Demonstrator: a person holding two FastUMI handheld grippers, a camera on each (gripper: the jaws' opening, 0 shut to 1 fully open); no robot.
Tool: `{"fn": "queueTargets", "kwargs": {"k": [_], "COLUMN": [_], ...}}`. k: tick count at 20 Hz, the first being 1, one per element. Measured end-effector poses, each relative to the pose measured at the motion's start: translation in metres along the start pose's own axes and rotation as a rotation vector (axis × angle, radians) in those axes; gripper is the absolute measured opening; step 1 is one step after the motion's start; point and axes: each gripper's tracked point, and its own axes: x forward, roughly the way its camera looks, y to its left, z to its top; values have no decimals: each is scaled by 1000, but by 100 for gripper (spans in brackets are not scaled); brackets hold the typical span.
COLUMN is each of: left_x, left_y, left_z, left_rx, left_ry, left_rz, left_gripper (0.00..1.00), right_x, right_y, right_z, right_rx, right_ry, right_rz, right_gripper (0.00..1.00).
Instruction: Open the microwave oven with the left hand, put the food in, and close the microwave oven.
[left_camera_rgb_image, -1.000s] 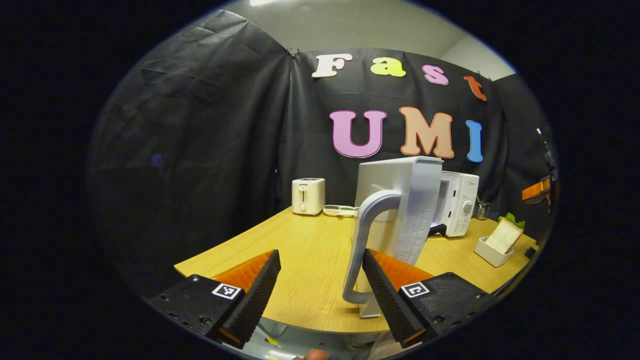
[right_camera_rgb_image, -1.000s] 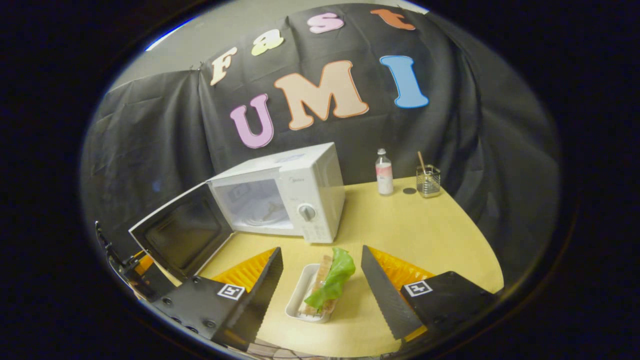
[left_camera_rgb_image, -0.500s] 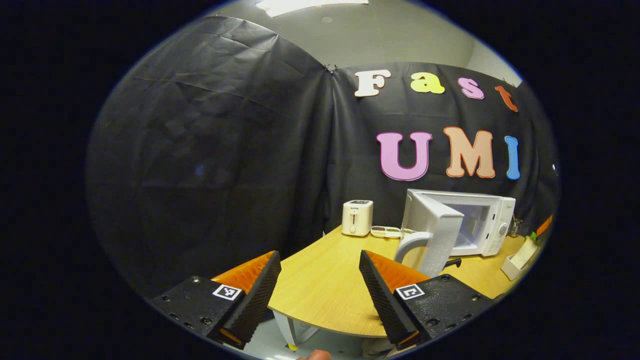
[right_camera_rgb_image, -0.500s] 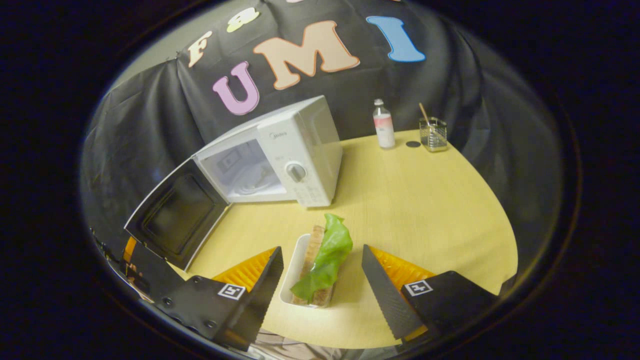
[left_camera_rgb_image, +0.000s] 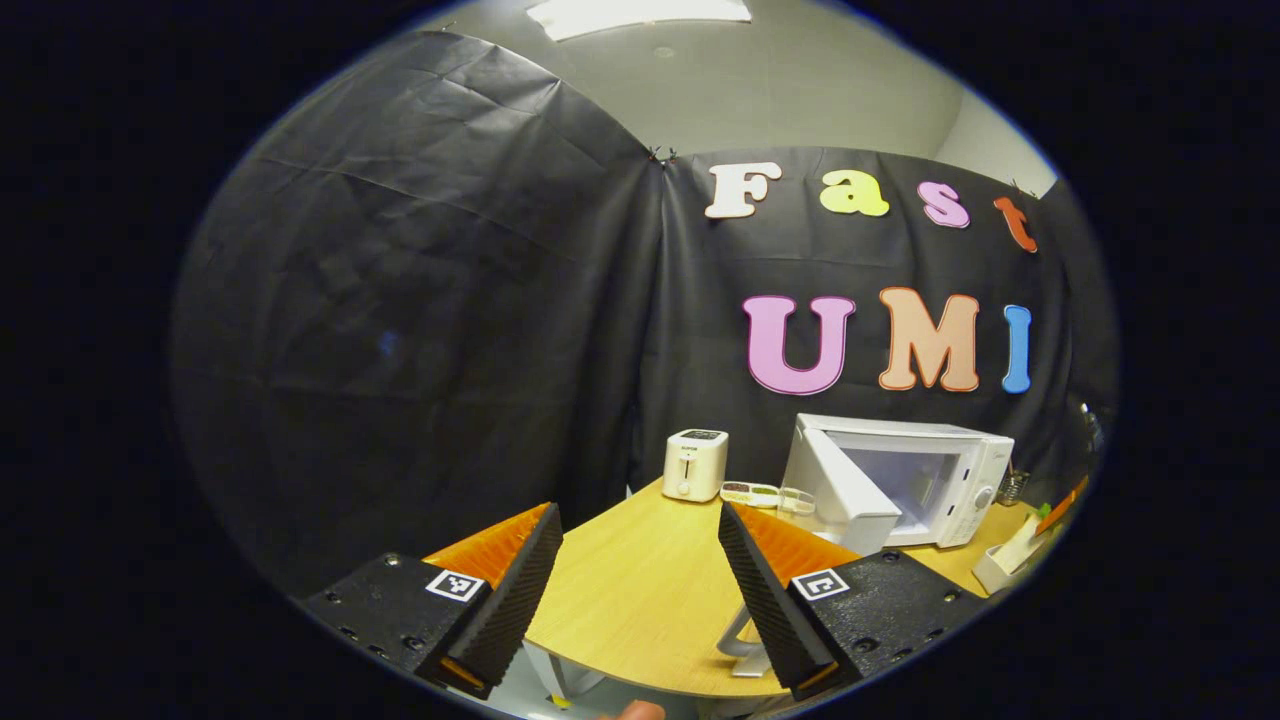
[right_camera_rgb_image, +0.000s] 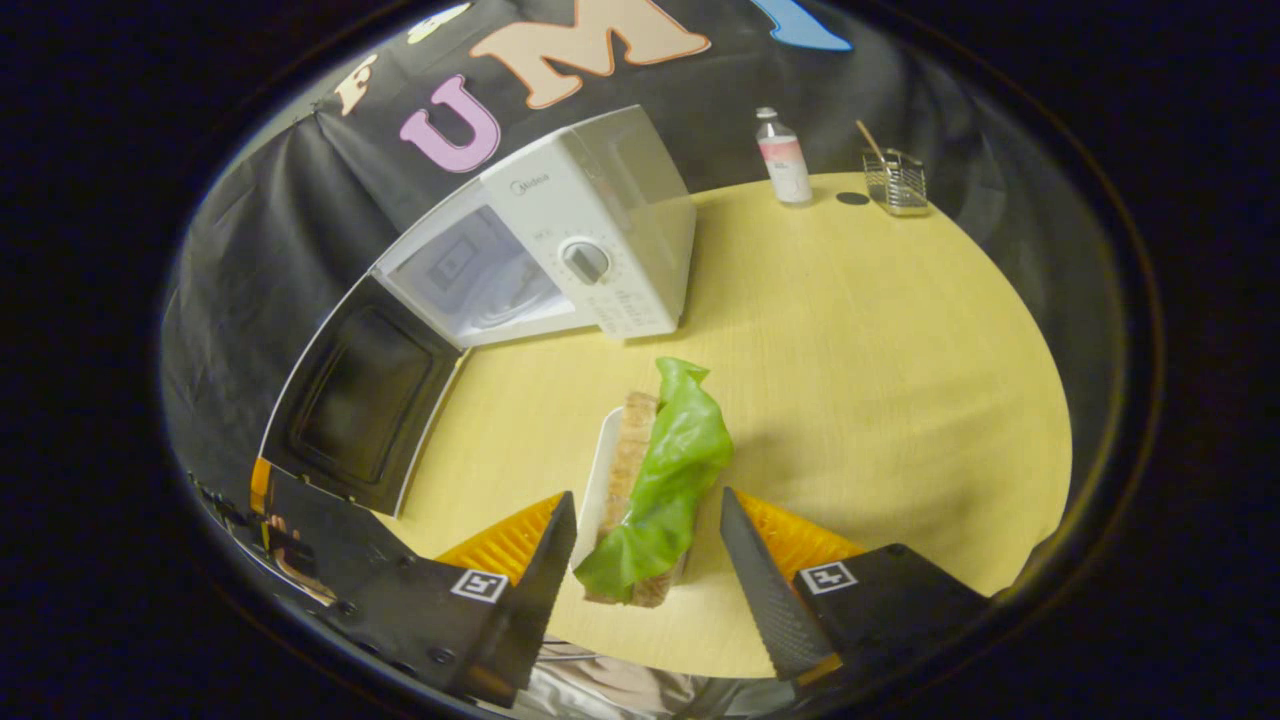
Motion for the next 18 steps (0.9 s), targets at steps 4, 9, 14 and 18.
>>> {"fn": "queueTargets", "kwargs": {"k": [4, 9, 14, 18], "left_x": [0, -2, -7, -8], "left_y": [-1, 8, 9, 5], "left_z": [-7, -11, -9, -9], "left_rx": [-16, -15, -6, -8], "left_ry": [-1, 3, -9, -11], "left_rz": [-19, 11, 13, 8], "left_gripper": [96, 96, 96, 94], "right_x": [5, 2, -23, -55], "right_y": [3, 0, 11, 32], "right_z": [-7, -4, 19, 54], "right_rx": [105, 133, 113, 131], "right_ry": [52, 30, -88, -247], "right_rz": [37, 33, 46, 106], "right_gripper": [47, 25, 33, 33]}}
